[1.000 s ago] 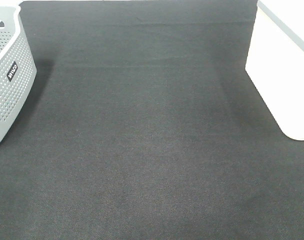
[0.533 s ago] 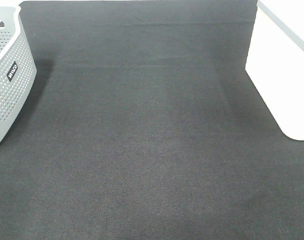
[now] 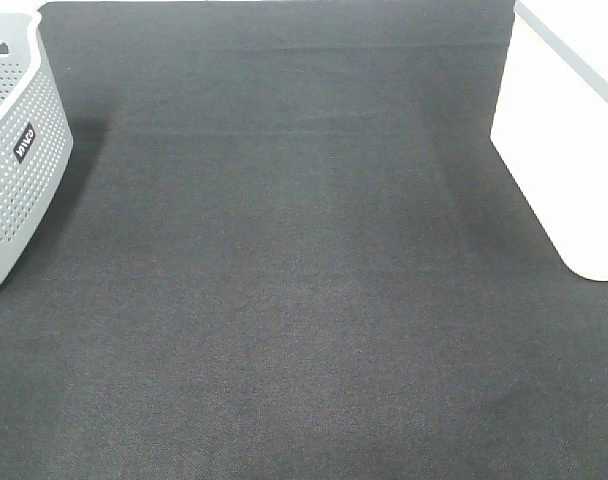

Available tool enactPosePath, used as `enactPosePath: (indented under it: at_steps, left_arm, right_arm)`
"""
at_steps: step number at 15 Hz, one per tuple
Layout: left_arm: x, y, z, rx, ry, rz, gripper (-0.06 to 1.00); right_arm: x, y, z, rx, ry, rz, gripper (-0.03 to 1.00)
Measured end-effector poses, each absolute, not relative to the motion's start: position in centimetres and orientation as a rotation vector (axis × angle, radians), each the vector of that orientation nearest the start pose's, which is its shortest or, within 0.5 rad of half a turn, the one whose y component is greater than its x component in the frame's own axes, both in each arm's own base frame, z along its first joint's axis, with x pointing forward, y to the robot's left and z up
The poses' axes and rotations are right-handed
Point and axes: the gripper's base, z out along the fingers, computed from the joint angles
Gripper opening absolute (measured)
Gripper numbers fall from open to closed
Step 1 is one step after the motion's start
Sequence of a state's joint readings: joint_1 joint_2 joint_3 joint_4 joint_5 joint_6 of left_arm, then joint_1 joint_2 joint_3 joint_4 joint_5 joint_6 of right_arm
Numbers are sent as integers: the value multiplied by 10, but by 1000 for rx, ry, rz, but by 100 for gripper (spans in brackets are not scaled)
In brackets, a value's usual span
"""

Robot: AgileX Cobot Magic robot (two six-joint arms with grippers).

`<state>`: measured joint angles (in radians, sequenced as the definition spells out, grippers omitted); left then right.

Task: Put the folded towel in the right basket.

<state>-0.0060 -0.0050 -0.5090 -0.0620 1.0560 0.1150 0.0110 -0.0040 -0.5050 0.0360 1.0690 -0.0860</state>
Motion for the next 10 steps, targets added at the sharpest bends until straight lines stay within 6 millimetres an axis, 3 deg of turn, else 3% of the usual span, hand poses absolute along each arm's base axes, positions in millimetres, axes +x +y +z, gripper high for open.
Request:
enactPosePath:
  at_steps: [10]
  left_arm:
    - [-7,-5,280,126,2020,-5,87]
  right_arm:
    - [-6,3,278,-101,2041,-4,72]
